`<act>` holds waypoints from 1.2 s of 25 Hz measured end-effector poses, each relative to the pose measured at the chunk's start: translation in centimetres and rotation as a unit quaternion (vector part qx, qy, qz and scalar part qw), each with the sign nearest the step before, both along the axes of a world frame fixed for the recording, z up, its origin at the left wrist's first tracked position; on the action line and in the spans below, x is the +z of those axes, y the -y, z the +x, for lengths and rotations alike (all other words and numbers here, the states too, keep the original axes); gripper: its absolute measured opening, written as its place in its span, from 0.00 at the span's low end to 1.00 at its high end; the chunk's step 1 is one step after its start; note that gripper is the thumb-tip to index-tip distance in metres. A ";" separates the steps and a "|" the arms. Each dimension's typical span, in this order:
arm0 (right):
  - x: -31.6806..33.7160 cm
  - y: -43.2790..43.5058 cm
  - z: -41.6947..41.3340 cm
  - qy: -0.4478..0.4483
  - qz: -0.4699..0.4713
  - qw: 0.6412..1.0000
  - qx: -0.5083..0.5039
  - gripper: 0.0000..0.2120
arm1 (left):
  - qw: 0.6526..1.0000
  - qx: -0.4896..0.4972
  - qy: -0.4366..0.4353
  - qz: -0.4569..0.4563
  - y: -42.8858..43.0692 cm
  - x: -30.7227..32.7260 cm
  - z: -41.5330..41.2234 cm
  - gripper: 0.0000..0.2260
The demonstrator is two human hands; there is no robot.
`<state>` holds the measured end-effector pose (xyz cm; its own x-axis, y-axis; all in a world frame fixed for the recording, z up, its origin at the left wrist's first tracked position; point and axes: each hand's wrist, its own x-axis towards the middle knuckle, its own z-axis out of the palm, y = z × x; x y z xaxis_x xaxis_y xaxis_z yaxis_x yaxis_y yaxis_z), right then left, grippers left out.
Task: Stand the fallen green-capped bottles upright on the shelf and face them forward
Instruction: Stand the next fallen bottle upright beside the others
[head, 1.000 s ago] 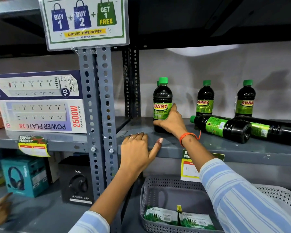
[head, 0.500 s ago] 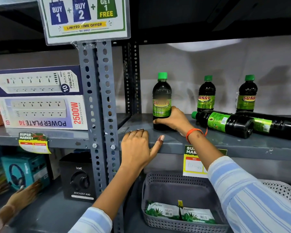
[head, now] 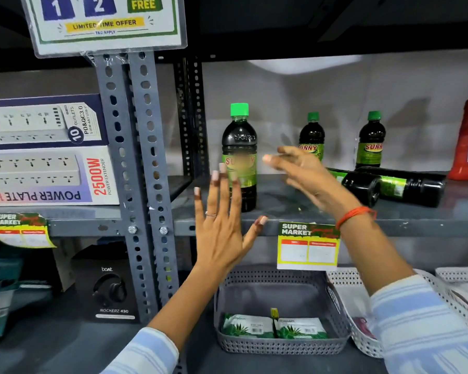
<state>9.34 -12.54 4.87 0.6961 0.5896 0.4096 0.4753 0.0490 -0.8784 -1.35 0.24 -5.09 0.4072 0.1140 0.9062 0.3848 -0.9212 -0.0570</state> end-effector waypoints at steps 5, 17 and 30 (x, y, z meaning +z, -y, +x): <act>1.0 5.3 6.5 0.314 -0.269 0.855 -0.313 0.27 | 0.995 -0.085 -0.057 0.019 6.1 0.6 4.3 0.35; -0.6 6.0 10.2 0.130 -0.064 0.961 -0.237 0.33 | 0.991 -0.011 -0.123 -0.055 9.1 1.2 6.2 0.30; -2.8 5.2 11.6 0.093 -0.093 0.962 -0.238 0.35 | 0.995 -0.016 -0.088 -0.039 9.0 0.8 6.3 0.29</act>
<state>20.95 -17.77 2.07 0.8300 0.2973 0.4720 0.5555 -0.3636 -0.7478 4.93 -8.72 -4.27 0.5635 0.1646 0.8095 0.3448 -0.9374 -0.0494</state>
